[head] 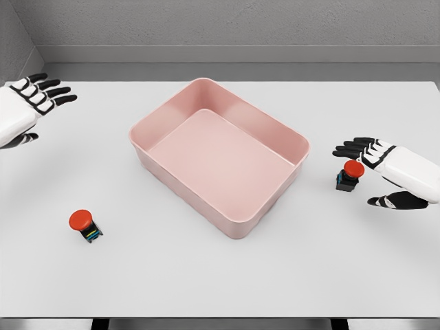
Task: Put the industrial switch in the basket with both arms
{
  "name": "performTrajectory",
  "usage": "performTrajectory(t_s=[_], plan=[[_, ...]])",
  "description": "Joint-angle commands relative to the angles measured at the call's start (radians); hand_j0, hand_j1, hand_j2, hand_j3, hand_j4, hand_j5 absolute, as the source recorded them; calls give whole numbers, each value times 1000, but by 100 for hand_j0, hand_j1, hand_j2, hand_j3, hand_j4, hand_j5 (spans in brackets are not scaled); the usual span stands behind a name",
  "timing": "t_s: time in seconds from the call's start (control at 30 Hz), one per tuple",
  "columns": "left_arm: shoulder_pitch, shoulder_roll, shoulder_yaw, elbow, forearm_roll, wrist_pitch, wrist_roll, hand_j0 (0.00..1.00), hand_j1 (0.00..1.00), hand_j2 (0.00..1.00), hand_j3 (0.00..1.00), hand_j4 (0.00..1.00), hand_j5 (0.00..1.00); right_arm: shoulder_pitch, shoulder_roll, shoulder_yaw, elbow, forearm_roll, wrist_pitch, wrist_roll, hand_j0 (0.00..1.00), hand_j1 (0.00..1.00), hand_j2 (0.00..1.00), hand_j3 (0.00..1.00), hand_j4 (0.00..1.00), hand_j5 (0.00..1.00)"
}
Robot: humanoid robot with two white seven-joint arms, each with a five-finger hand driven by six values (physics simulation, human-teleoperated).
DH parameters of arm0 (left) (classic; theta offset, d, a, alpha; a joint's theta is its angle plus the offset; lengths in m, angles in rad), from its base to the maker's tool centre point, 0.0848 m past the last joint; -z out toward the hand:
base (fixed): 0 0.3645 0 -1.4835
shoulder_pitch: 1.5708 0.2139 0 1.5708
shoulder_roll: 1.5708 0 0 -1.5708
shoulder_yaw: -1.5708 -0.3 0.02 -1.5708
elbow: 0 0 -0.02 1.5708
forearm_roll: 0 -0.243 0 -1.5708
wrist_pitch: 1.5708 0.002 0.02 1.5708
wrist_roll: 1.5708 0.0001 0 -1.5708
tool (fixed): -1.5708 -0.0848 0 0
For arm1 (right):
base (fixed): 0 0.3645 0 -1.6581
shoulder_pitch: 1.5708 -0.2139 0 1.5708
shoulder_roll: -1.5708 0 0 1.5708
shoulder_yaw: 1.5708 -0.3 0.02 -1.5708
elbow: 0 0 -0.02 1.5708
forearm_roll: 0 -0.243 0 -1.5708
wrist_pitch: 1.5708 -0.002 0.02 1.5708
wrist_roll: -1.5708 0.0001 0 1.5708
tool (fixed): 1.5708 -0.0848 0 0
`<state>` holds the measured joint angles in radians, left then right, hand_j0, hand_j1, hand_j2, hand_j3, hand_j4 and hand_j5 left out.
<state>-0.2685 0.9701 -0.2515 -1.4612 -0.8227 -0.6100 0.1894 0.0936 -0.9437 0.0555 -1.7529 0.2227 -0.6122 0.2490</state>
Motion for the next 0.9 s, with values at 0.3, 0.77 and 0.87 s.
performTrajectory(t_s=[0.3,0.77,0.87], plan=[[189,105,6,-172,151,-1,4,100,100,100,100,100,100,31,-73,0,1,10,147,6,100,100,100,100,100,100],[345,315,-8,-269,131,-1,-24,100,100,100,100,100,100,-377,-40,379,3,18,569,265,100,100,100,100,100,100],[382,303,-14,-281,125,-1,-41,100,100,100,100,100,100,-385,-37,394,3,20,594,280,100,100,100,100,100,100]])
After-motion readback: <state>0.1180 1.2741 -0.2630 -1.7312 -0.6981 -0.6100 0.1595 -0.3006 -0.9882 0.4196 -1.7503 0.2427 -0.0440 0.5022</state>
